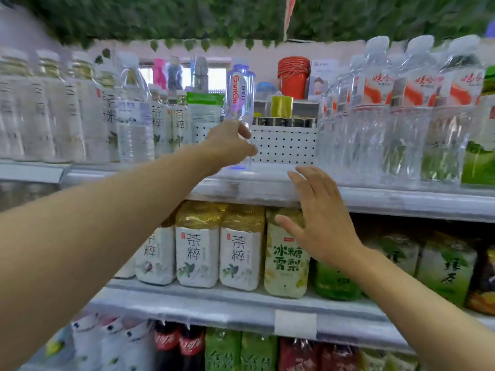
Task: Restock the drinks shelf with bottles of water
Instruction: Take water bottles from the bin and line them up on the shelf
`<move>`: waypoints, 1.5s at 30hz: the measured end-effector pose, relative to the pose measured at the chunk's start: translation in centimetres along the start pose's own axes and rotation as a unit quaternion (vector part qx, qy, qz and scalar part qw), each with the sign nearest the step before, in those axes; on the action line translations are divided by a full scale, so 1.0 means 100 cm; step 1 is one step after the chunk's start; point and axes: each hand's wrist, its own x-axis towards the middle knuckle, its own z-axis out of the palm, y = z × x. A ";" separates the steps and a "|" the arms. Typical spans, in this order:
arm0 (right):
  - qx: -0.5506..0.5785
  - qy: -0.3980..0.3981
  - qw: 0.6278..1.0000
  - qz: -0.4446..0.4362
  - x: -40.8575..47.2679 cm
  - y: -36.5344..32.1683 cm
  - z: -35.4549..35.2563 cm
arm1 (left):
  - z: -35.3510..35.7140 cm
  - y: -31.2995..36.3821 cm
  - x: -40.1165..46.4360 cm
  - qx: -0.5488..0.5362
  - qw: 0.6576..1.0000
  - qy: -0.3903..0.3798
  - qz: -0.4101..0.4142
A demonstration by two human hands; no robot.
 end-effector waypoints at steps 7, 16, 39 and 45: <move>0.060 -0.022 0.995 -0.075 -0.008 -0.098 0.036 | -0.054 -0.064 -0.091 0.007 0.998 0.058 -0.037; 0.160 -0.157 0.968 -0.113 -0.060 -0.253 0.114 | -0.125 -0.215 -0.223 0.077 0.979 -0.030 -0.187; 0.289 -0.528 0.775 -0.191 -0.305 -0.525 0.295 | -0.154 -0.501 -0.584 0.094 0.821 -0.130 -0.548; 0.284 -0.607 0.706 -0.229 -0.386 -0.550 0.351 | -0.097 -0.554 -0.666 0.076 0.783 -0.096 -0.610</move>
